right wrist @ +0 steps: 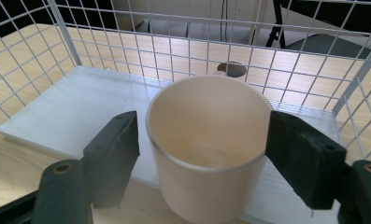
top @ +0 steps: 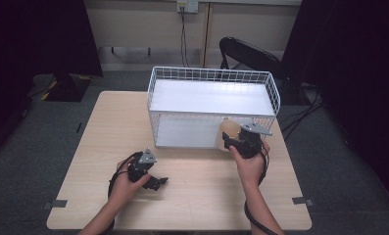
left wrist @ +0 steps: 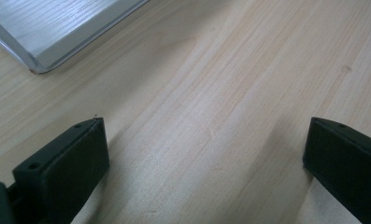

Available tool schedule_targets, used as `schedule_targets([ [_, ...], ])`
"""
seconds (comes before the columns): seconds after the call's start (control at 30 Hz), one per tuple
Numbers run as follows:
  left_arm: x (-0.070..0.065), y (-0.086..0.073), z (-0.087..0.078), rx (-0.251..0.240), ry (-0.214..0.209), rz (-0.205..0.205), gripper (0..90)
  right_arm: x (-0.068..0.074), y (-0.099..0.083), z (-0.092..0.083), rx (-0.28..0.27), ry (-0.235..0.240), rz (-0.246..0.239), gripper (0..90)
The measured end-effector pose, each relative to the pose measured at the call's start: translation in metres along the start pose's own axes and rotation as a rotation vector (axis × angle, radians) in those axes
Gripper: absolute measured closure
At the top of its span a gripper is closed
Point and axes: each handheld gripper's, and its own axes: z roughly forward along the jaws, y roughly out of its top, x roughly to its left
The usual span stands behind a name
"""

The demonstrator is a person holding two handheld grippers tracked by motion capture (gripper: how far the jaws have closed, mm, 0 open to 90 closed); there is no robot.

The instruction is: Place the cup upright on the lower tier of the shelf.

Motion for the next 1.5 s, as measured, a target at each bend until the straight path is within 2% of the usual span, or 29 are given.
schedule_targets([
  [0.13, 0.0, 0.0, 0.0, 0.0, -0.002, 0.001, 0.0, -0.001, -0.003, 0.0, 0.009, -0.003, -0.012, 24.9],
  [0.27, 0.0, 0.0, 0.0, 0.0, -0.002, 0.001, 0.0, -0.002, -0.009, 0.001, 0.015, -0.005, 0.002, 26.7],
  [0.5, 0.0, 0.0, 0.0, 0.002, -0.004, -0.002, 0.0, -0.004, -0.013, 0.002, 0.002, -0.017, -0.004, 29.8],
  [0.63, 0.0, 0.0, 0.0, 0.002, -0.005, -0.002, 0.0, -0.004, -0.012, 0.001, -0.014, -0.017, -0.008, 38.3],
  [1.0, 0.0, 0.0, 0.0, 0.002, -0.006, -0.001, 0.0, -0.003, -0.015, 0.006, -0.008, -0.016, -0.02, 46.9],
  [1.1, 0.0, 0.0, 0.0, 0.001, -0.006, 0.0, 0.0, -0.003, -0.015, 0.008, -0.015, -0.019, -0.028, 52.6],
  [1.5, 0.001, 0.001, 0.001, 0.001, -0.007, 0.0, 0.0, -0.004, -0.018, 0.015, -0.005, -0.024, -0.039, 58.1],
])
